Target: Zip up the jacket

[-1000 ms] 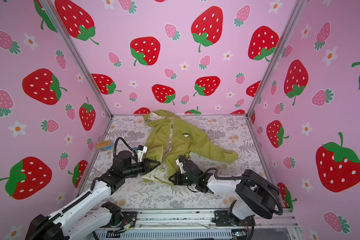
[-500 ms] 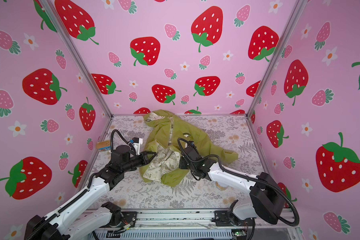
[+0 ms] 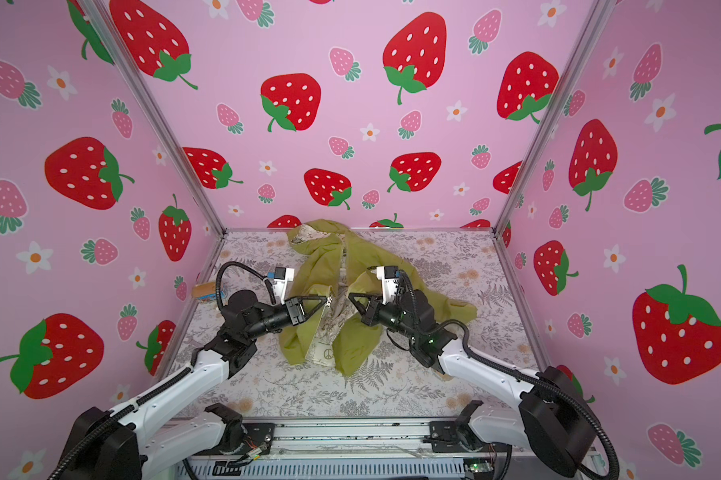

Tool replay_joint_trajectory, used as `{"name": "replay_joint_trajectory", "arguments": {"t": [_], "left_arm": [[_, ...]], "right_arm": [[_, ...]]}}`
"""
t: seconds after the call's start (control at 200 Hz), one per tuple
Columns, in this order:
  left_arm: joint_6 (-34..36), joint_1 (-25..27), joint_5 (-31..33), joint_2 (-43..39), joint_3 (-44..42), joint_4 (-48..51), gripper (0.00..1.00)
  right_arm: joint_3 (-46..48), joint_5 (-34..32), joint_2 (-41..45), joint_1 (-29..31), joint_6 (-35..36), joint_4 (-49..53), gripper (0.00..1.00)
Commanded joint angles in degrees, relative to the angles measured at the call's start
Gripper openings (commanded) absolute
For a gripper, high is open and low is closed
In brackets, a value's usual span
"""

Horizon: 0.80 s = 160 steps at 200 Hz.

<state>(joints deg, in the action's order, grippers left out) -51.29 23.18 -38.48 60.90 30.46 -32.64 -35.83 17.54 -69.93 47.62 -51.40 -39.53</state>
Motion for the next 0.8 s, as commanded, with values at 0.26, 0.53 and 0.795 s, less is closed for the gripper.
{"name": "replay_joint_trajectory", "arguments": {"t": [0.26,0.53,0.795], "left_arm": [[-10.5,-0.2,-2.2,3.1,0.8,-20.5,0.0],[-16.1,-0.2,-0.5,5.2,0.8,-26.9,0.0],[-19.9,-0.2,-0.3,6.2,1.0,-29.1,0.0]], "right_arm": [[-1.4,3.8,-6.0,-0.2,-7.9,-27.9,0.0],[-1.5,3.9,-8.2,-0.2,-10.8,-33.5,0.0],[-1.5,1.4,-7.5,-0.1,-13.4,-31.7,0.0]]}}
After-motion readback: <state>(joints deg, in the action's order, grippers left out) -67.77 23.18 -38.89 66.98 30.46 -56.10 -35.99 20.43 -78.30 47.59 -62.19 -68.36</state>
